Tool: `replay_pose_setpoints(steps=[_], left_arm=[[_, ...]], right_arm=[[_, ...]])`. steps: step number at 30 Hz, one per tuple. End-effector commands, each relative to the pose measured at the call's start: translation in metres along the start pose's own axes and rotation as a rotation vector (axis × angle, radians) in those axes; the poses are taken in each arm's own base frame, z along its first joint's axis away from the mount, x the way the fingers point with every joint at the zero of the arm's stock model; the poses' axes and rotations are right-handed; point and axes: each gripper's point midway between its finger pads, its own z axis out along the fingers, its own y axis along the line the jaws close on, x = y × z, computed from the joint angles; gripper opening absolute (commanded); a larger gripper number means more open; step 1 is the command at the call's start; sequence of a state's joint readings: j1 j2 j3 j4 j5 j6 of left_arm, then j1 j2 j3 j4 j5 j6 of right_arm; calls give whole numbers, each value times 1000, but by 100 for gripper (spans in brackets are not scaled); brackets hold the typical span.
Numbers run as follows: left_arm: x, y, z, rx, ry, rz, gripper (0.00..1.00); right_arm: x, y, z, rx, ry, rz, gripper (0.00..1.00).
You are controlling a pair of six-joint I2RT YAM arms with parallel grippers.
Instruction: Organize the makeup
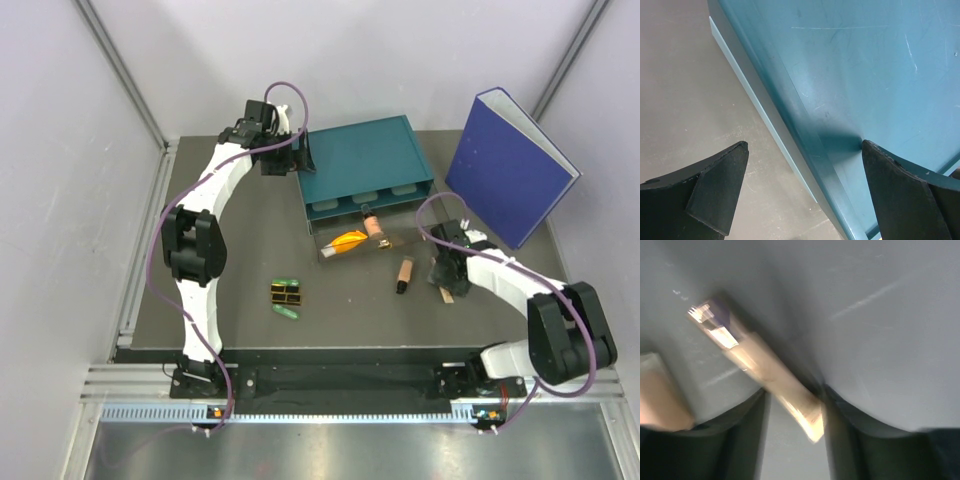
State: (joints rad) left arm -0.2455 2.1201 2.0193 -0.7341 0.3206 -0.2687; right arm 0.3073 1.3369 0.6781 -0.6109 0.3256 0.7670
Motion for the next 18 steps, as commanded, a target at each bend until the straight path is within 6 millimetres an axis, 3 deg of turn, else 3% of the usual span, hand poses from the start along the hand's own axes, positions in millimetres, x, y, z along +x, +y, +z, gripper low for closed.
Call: replay_pose_setpoints(steps=[1,2,3,5,13,16,18], left_arm=[[23,28,14,-85,70,4,99],[22,28,14,-84,69,2,99],[23,29,14,-85,74,5,99],[22,29,13,-91,73,8,99],[20,29,11,-87,75,-1,99],[22,29,14,-83,80,-7,99],[22,27,14,-75,79,-11,99]], right_arm=[[6,18,15,-86,34,2,38],[12,22,22,-97,54,-1,31],[20,23,24,-113,88,-5,10],[25,24,27,-114,110,-16,0],[9,14,-5,-158,66,42,0],[-9,10,-27,-180,6,73,0],[-32,14,-50,-218,-72,92,0]])
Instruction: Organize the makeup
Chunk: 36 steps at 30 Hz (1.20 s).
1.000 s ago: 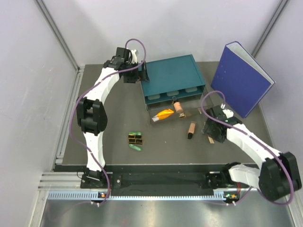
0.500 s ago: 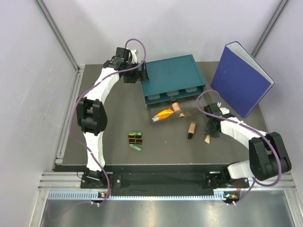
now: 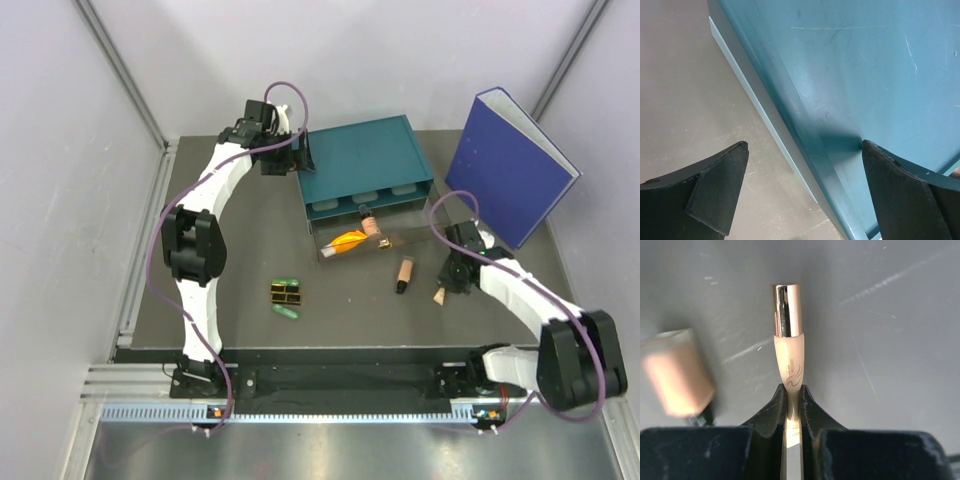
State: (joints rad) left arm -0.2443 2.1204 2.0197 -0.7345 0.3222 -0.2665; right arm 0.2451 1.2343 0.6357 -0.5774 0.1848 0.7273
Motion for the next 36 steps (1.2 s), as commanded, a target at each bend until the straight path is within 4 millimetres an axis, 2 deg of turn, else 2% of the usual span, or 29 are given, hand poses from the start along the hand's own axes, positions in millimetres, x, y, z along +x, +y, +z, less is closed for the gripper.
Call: replay_pose_setpoints(steps=[1,2,4,5,7,8,10,11,15,16,22,28,30,33,34,35,36], left_arm=[[22,27,15,-74,79,-14,99],[21,26,15,-72,78,-14,99],[22,25,16,-67,79,-15,99],[21,25,16,-66,78,-15,99],[22,24,16,-61,81,-16,99],[23,25,16,-62,82,-18,99],[23,24,17,-60,83,-18,99],[22,23,17,-58,80,-19,99],[21,22,16,-52,75,-24,99],[21,21,17,-47,76,-24,99],[19,19,16,-41,69,-30,99],[19,18,15,-38,70,-34,99],[19,18,15,-40,69,-36,99],[19,19,16,-43,70,-35,99],[19,19,16,-43,68,-33,99],[19,19,16,-43,68,-33,99],[19,18,16,-42,70,-34,99]], right_arm=[[-36,13,-47,-85,-113,36,0],[-52,21,-64,-122,-165,42,0],[-65,30,-82,-168,-206,26,0],[-78,42,-101,-237,-251,31,0],[-91,54,-119,-298,-291,34,0],[-101,67,-133,-360,-318,35,0],[-110,79,-141,-402,-329,44,0],[-117,94,-150,-470,-343,37,0],[-130,124,-151,-564,-331,22,0],[-130,132,-145,-572,-314,15,0],[-142,177,-140,-667,-293,-40,0],[-145,208,-132,-697,-246,-61,0],[-142,213,-129,-705,-223,-65,3],[-136,219,-123,-712,-187,-75,14],[-134,220,-122,-715,-178,-77,21],[-131,218,-121,-711,-166,-82,33],[-130,218,-121,-711,-166,-85,39]])
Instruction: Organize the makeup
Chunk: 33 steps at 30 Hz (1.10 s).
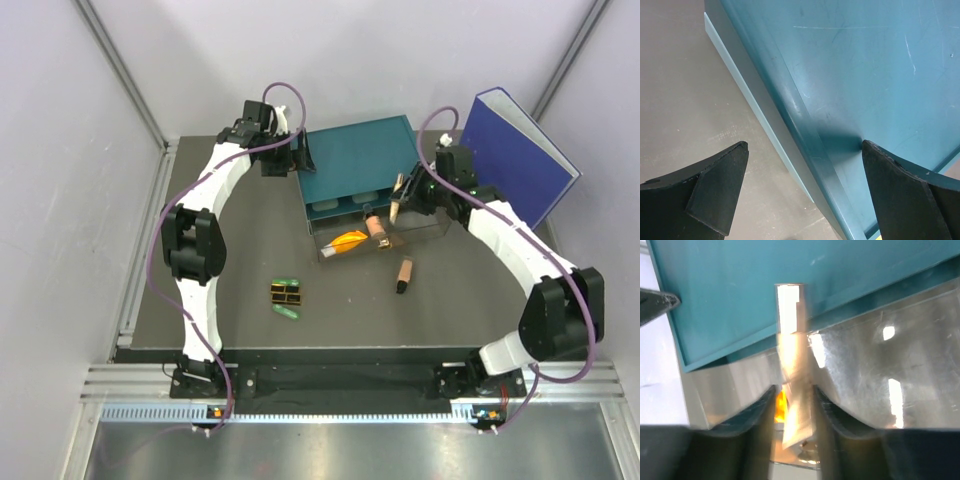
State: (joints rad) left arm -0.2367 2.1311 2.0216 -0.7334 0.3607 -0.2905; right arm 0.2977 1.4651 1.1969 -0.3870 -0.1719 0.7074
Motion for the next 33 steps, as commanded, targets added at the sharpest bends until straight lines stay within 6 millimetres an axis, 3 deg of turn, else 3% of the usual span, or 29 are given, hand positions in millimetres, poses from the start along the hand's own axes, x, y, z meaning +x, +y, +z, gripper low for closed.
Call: replay_pose_setpoints(steps=[1,3,6,12,18,27,32,33], left_arm=[[16,22,12,-76,53,-4,99],[15,22,13,-74,51,-5,99],[14,20,13,-68,47,-6,99],[13,20,11,-68,44,1,99],[10,20,9,-71,47,22,99],[22,26,10,-80,64,34,99],[33,28,11,-73,70,33,99],[37,29,11,-73,81,31,99]], right_arm=[[-7,26,-10,-82,-19,-27,45],[-8,26,-18,-78,-36,-31,60],[-10,21,-32,-55,-66,-45,70],[-7,9,-73,-9,-123,-108,70],[38,-35,-93,87,-49,-167,69],[107,-76,-72,150,66,-198,66],[134,-88,-50,196,84,-243,65],[131,-90,-45,216,55,-249,65]])
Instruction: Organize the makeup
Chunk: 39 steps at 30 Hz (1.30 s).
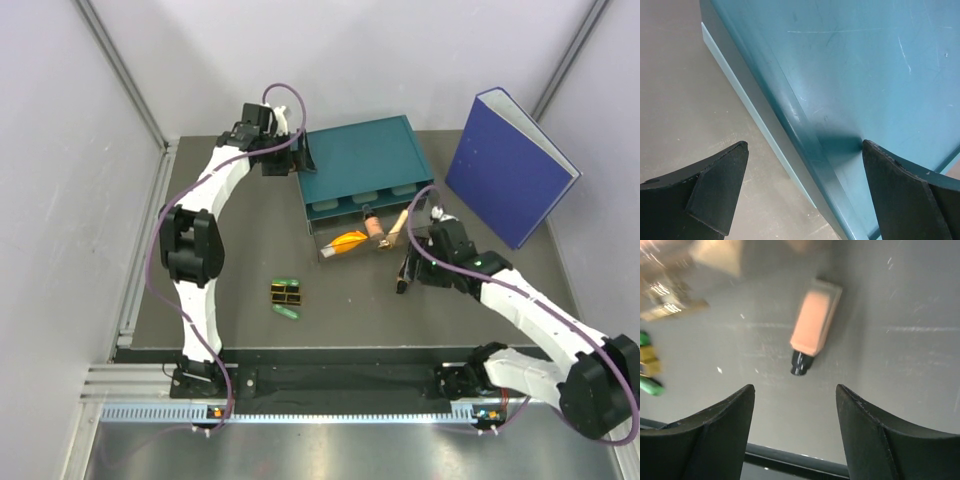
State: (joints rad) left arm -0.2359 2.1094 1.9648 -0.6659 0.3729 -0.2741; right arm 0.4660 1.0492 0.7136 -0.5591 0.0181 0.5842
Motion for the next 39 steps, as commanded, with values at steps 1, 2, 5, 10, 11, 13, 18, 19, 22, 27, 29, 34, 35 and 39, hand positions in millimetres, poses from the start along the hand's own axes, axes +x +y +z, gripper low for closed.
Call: replay_pose_setpoints(steps=[1,2,5,10,11,13,18,19,22,27,29,34,35,39], left_arm=[[39,28,7,-87,106,8,99],[41,29,8,-88,108,7,99],[47,31,9,-90,115,11,99],[54,32,9,-86,125,12,99],[56,32,8,-87,128,14,99],[58,34,7,-92,129,15,99],[60,34,3,-100,128,20,99],[60,34,2,-103,128,21,99],[59,35,0,-110,130,21,99],[56,33,-2,-111,133,15,99],[55,32,-3,-114,138,8,99],[51,29,-2,-112,152,-8,99],[51,29,-2,-111,155,-13,99],[51,26,-1,-101,168,-25,99]], right_arm=[[-13,8,20,28,-105,-23,66],[-8,9,28,40,-89,-39,65],[-6,10,48,87,-99,-71,65],[-10,2,73,217,-149,-105,64],[-5,1,80,236,-137,-125,64],[-6,-3,84,285,-158,-130,62],[4,-5,92,341,-151,-172,30],[8,-5,92,344,-142,-177,21],[17,-7,86,349,-123,-195,6],[27,-10,63,342,-106,-199,0],[25,-5,49,307,-113,-191,0],[18,4,5,235,-112,-170,0],[18,5,-2,225,-110,-168,0],[-2,13,-39,175,-165,-145,0]])
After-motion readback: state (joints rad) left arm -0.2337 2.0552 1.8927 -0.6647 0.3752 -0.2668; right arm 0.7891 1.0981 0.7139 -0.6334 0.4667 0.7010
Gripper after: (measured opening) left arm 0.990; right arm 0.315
